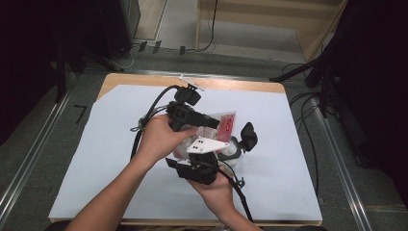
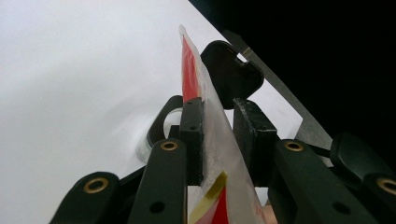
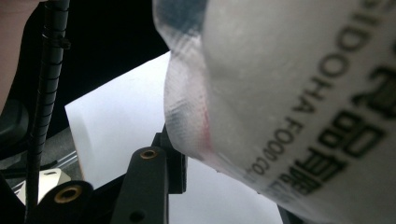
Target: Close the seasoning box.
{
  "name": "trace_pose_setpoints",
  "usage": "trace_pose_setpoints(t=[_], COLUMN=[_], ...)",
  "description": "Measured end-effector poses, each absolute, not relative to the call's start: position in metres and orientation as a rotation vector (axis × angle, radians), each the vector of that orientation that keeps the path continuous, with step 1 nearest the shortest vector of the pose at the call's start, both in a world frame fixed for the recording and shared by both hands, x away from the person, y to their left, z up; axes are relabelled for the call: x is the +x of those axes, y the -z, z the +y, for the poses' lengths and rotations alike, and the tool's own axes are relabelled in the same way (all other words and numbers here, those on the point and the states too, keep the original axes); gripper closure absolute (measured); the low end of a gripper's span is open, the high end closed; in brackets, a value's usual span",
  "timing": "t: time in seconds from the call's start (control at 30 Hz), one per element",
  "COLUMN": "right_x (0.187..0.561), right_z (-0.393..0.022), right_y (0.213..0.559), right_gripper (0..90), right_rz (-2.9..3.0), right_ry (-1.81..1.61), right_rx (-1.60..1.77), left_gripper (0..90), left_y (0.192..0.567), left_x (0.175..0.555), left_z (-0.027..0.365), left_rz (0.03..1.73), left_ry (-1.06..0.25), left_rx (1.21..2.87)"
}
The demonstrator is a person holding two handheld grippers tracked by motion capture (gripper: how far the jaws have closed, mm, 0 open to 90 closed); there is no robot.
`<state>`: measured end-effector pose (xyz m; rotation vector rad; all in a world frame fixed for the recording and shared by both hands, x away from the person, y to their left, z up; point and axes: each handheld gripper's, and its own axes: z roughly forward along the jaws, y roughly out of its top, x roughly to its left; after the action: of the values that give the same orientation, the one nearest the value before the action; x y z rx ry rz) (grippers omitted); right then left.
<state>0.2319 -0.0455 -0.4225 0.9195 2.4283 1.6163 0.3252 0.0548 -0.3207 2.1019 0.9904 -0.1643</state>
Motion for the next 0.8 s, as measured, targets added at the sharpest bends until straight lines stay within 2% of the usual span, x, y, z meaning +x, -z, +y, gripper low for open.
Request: trace_pose_setpoints(t=[0.8], right_x=[0.234], right_z=[-0.0441], right_y=[0.4211], right_gripper=[64.3], right_rz=[2.411], right_ry=[-1.609], right_rx=[0.946], left_gripper=[73.4], left_y=[0.322], left_x=[0.3266], left_z=[0.0528], left_rz=[0.967], left_ry=[0.14], left_rx=[2.093])
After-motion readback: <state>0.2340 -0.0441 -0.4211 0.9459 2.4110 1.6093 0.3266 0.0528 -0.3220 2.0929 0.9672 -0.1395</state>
